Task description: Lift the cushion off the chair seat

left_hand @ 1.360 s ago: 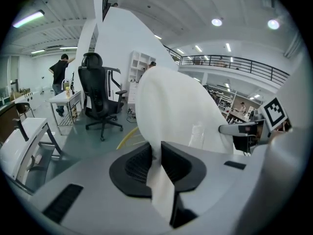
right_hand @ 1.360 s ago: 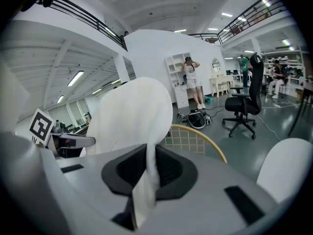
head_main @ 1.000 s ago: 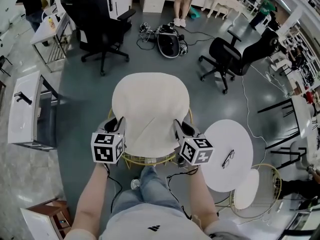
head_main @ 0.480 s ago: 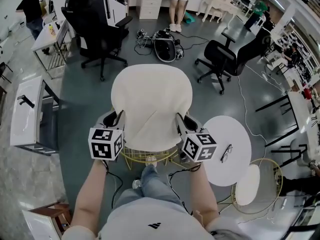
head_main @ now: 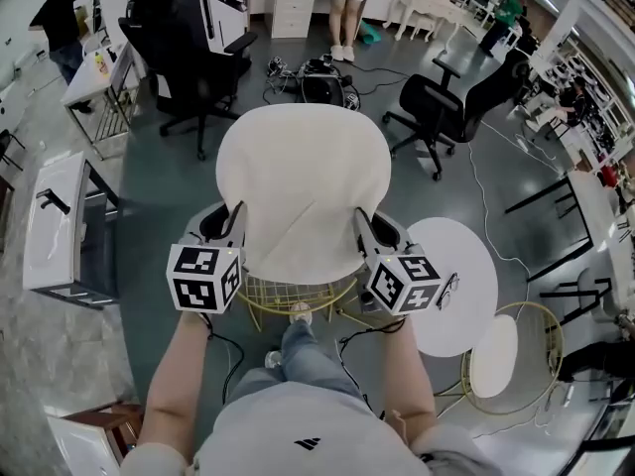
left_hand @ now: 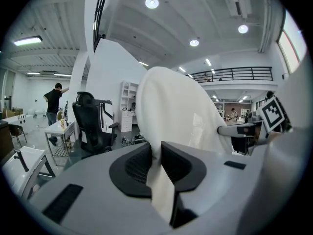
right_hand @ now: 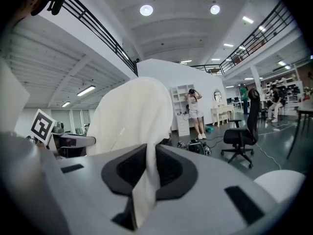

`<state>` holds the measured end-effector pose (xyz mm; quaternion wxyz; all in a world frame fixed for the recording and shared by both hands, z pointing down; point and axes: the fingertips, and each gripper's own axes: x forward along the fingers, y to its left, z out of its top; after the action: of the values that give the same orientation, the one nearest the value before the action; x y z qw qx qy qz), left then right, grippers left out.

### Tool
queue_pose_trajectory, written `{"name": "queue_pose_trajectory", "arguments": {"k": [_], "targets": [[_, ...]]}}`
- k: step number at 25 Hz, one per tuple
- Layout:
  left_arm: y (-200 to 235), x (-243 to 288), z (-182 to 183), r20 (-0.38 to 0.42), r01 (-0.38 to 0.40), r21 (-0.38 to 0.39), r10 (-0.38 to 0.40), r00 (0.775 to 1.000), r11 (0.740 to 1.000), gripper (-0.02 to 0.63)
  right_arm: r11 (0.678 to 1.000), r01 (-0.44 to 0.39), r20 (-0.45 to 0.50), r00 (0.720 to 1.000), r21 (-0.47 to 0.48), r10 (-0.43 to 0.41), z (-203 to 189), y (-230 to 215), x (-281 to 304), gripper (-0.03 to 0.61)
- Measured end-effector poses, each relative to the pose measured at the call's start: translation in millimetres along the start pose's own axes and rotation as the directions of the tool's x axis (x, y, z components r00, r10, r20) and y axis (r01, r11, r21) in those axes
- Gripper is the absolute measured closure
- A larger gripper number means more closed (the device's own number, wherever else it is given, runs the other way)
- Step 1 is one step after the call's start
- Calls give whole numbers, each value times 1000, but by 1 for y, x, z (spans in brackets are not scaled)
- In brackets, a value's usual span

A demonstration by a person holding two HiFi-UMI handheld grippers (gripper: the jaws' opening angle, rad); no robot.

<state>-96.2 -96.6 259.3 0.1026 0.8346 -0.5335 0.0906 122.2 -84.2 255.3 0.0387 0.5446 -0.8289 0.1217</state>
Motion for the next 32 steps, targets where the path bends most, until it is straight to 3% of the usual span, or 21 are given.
{"name": "queue_pose_trajectory", "arguments": {"k": [32], "targets": [[-10,-17,12,46,-3,6,3,999,1000,552,999,2,54,999,-53,0,16,6,-18,520]]}}
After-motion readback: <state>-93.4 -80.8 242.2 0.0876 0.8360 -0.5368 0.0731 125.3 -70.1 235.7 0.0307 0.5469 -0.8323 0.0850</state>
